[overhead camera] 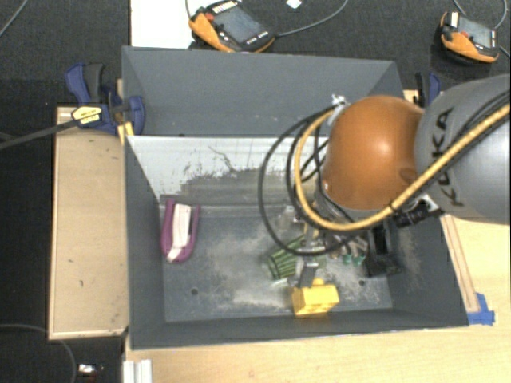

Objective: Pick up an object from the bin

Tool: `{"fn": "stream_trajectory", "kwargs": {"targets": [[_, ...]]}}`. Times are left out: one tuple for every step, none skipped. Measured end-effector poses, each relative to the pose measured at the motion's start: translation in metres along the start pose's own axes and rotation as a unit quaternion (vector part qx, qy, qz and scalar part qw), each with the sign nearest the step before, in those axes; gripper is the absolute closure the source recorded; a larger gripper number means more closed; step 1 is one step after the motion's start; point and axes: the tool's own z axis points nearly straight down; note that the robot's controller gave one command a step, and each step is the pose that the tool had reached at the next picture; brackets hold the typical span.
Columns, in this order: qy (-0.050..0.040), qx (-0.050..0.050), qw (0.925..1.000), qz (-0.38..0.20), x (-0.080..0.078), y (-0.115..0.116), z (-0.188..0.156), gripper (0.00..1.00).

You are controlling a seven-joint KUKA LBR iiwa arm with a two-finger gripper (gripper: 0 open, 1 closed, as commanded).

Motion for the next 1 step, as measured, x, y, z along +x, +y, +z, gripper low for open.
{"fn": "stream_trajectory", "kwargs": {"targets": [[-0.0041, 0.000, 1.0000, 0.002, -0.0017, -0.0005, -0.0041, 0.00]]}}
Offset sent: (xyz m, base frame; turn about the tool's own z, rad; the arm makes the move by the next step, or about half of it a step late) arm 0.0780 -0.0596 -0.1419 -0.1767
